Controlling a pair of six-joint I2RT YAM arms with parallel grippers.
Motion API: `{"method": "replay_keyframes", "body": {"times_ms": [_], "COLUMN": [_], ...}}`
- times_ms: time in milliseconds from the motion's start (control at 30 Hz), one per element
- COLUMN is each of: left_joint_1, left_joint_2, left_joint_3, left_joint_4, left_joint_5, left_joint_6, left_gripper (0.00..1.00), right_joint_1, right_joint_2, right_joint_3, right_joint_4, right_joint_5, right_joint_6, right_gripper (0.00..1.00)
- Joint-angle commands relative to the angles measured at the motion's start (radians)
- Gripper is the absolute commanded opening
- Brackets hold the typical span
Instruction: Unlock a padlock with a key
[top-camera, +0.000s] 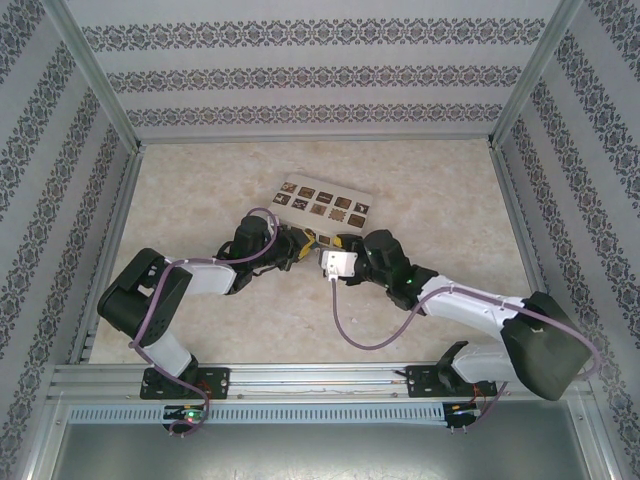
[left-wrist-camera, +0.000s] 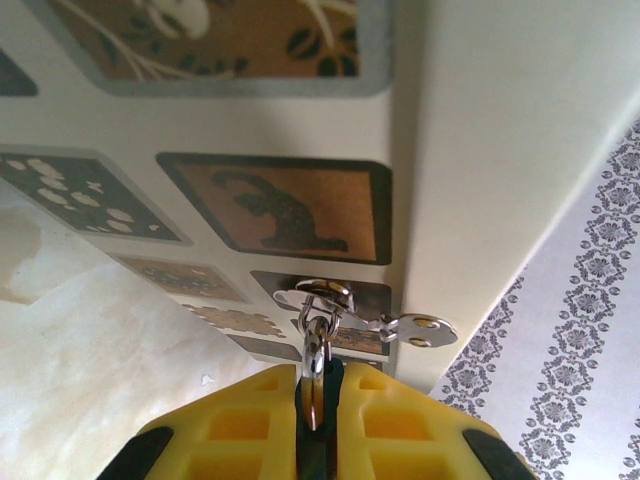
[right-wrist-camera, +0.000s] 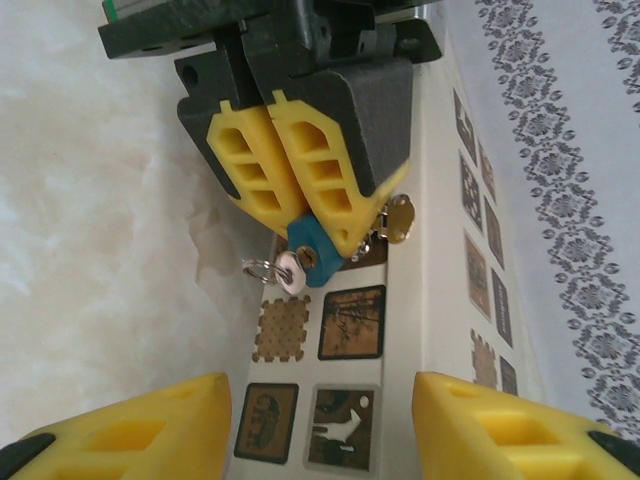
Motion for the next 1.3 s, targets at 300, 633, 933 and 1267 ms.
{"method": "replay_keyframes", "body": {"times_ms": [300, 633, 933, 1267], "left_joint_1": [-0.015, -0.016, -0.015, -0.016], "left_joint_2": [-0.039, -0.030, -0.014, -0.004], "left_joint_3": [0.018, 0.015, 0.012, 0.004], "left_joint_4": [0.024, 0.039, 0.069, 0.088], "left_joint_5": [0.038, 0.050, 0.056, 0.056], "left_joint_6": [-0.028, -0.037, -0.051, -0.062], "left_gripper": [0.08, 0.07, 0.07, 0.07], "right_joint_1": [0.006, 0.029, 0.047, 0.058], "right_joint_2": [0.097, 0.151, 0.173, 0.192], "right_joint_3": [0.054, 0.068, 0.074, 0.079], "right_joint_4": [0.064, 0.103, 0.117, 0.132], "right_joint_5": [-0.049, -0.017, 0.015, 0.036], "right_joint_6": [0.026, 0.032, 0.038, 0.047], "right_gripper": [0.42, 0.37, 0.31, 0.26]}}
